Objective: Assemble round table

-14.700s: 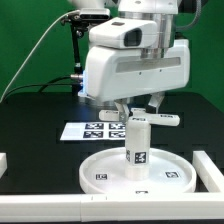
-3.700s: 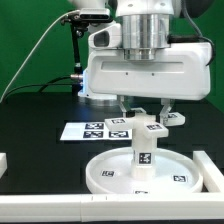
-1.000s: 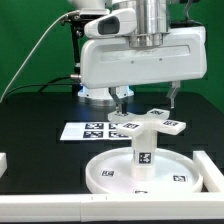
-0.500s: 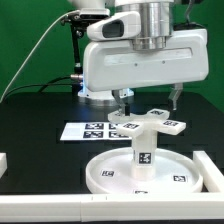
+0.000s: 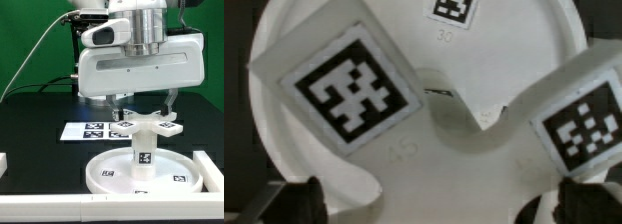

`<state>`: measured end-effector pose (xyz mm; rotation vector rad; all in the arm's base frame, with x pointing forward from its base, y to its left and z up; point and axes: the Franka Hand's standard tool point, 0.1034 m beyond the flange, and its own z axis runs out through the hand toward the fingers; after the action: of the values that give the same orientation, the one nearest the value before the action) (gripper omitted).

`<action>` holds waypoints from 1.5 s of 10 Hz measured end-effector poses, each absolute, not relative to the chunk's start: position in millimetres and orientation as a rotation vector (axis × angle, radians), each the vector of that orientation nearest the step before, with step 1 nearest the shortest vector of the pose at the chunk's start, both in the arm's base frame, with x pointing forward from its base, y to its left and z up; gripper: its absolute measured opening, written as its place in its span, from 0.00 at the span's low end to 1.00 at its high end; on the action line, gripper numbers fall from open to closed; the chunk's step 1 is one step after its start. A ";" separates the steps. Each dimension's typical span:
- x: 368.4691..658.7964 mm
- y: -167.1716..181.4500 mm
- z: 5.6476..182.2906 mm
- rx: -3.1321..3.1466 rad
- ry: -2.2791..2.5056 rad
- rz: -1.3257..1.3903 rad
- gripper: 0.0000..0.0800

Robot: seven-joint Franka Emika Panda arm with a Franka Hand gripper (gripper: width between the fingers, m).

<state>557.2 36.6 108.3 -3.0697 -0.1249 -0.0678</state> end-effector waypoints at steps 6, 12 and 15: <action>560.7 39.8 98.4 -3.067 0.031 -0.017 0.81; 559.2 38.8 95.1 -3.071 0.119 -0.004 0.56; 563.3 41.0 95.0 -3.000 0.645 -0.046 0.56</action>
Offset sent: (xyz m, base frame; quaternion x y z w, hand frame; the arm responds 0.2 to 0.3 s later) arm 0.0091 0.0075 -0.0041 0.0483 -0.0255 0.0868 0.9947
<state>563.3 41.0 95.0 -3.0003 0.6450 -0.0462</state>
